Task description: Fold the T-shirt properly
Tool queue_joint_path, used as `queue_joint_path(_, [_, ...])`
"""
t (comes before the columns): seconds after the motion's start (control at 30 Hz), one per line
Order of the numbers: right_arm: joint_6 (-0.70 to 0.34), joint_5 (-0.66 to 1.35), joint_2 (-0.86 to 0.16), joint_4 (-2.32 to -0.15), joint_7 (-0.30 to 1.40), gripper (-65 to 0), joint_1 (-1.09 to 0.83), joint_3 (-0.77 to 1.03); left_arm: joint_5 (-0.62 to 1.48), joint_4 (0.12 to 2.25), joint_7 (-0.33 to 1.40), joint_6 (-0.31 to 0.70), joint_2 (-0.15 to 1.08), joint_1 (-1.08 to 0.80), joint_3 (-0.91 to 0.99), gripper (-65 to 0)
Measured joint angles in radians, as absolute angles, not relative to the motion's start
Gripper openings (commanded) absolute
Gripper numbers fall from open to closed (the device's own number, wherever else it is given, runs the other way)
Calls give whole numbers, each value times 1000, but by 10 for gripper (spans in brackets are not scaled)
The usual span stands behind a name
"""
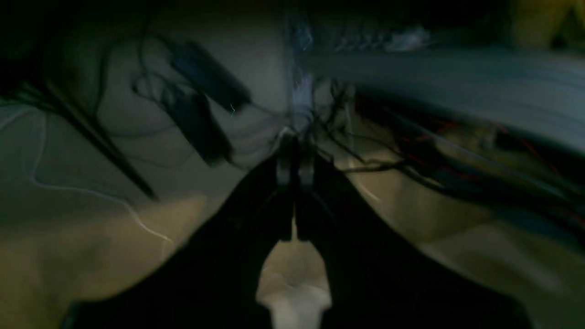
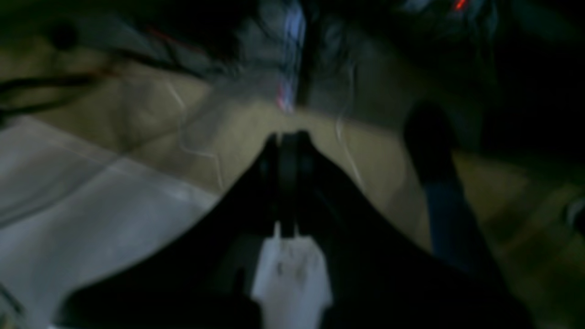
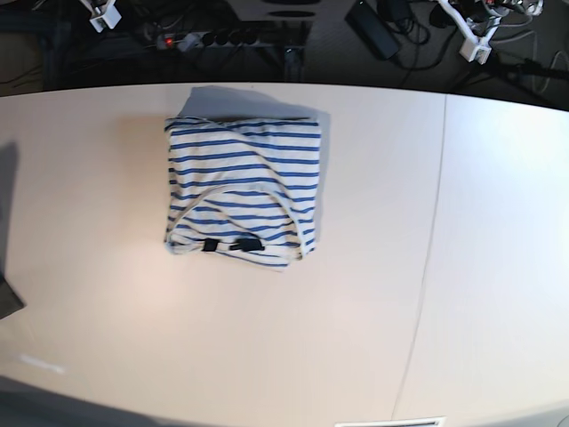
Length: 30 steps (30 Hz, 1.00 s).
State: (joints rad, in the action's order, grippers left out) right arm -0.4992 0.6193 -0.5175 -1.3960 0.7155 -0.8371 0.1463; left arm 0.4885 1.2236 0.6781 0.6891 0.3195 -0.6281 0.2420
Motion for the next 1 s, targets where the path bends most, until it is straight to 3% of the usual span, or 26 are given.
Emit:
queue_joint_path(0.03, [-498,614,-514,-1307,713,-650,-793,107,457,1119,664,686,321,-574,227,-650])
queue_joint_path(0.23, [-476,514,-412,-796,703,-650,-451,-5,282,606,476,421,311,-281,81,-650])
queue_joint_path(0.47, [-437,447,-279,-481,692,-650,-131,-5,133,334,373,184,211,-9,-123,-650])
queue_joint_path(0.67, [-355,331,-159,-465,688,-650,-17,-5,135,274,402,173,132,80,-176,-650])
queue_joint_path(1.0, [-336,241,-84,-469,684,-650,-3,59,167,270,405,191,124,66,-176,-650])
